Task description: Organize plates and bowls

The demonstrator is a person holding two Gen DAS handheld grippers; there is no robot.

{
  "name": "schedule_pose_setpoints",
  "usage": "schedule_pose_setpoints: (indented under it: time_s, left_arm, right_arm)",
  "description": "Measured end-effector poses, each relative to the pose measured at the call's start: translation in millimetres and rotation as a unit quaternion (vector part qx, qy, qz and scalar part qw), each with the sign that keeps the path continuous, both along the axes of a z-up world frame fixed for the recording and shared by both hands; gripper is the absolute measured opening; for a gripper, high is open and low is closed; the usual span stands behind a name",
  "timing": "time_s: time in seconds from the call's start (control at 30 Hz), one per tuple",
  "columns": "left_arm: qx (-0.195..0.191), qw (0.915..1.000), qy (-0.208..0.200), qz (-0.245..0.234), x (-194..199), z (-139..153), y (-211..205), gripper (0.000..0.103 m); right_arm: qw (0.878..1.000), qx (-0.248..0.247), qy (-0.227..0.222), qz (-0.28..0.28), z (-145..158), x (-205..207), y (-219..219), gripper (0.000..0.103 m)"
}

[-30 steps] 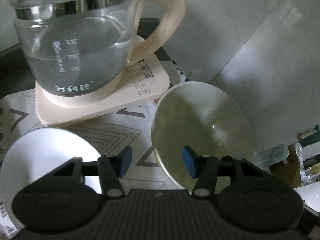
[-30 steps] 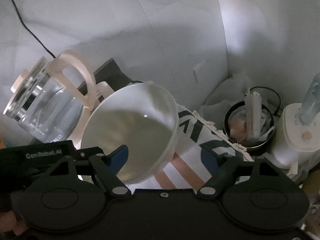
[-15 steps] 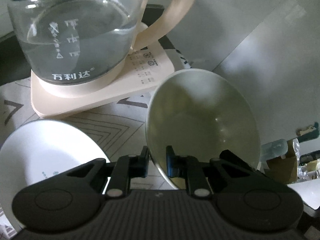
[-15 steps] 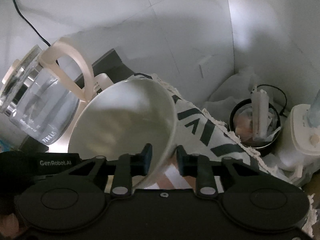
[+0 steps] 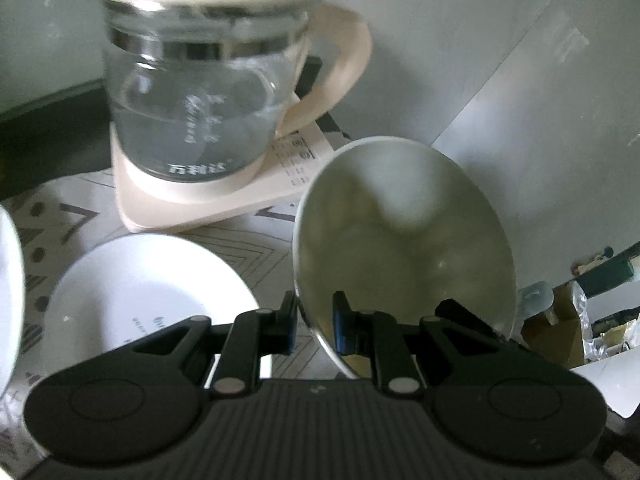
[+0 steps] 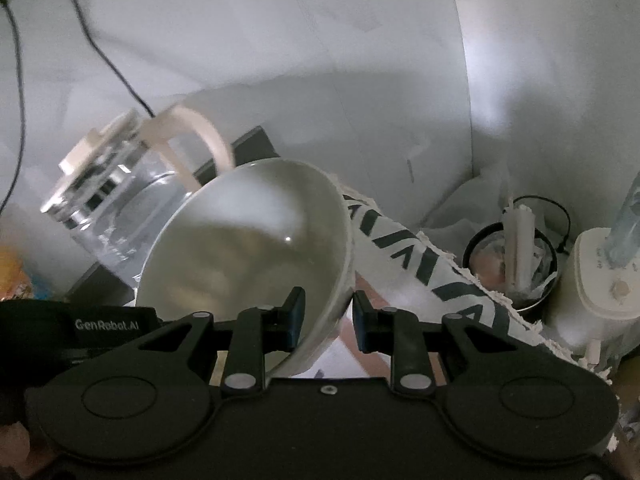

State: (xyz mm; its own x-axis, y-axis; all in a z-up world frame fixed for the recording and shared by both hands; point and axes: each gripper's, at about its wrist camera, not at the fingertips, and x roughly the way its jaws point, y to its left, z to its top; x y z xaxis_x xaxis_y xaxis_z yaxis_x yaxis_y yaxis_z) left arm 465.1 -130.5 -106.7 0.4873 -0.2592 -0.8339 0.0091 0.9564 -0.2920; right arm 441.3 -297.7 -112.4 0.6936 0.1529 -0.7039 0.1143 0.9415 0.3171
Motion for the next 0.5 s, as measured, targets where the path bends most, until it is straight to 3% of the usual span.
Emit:
schedule_pose_setpoints:
  time_s: [0.17,0.2,0.5]
  left_arm:
    - [0.004,0.9999,-0.015,0.004,-24,17,14,0.016]
    - [0.006,0.9993,-0.028,0.023,-26,18,16,0.016]
    - [0.000,0.9984,-0.031,0.047,-72,28,34,0.016]
  right_arm:
    - [1.000,0.008,-0.015,0.010,11,-19,11,0.026]
    - [1.000,0.009,-0.017,0.013,14,-23,13,0.026]
    - [0.999,0.007,-0.034,0.041,34,-62,34,0.026]
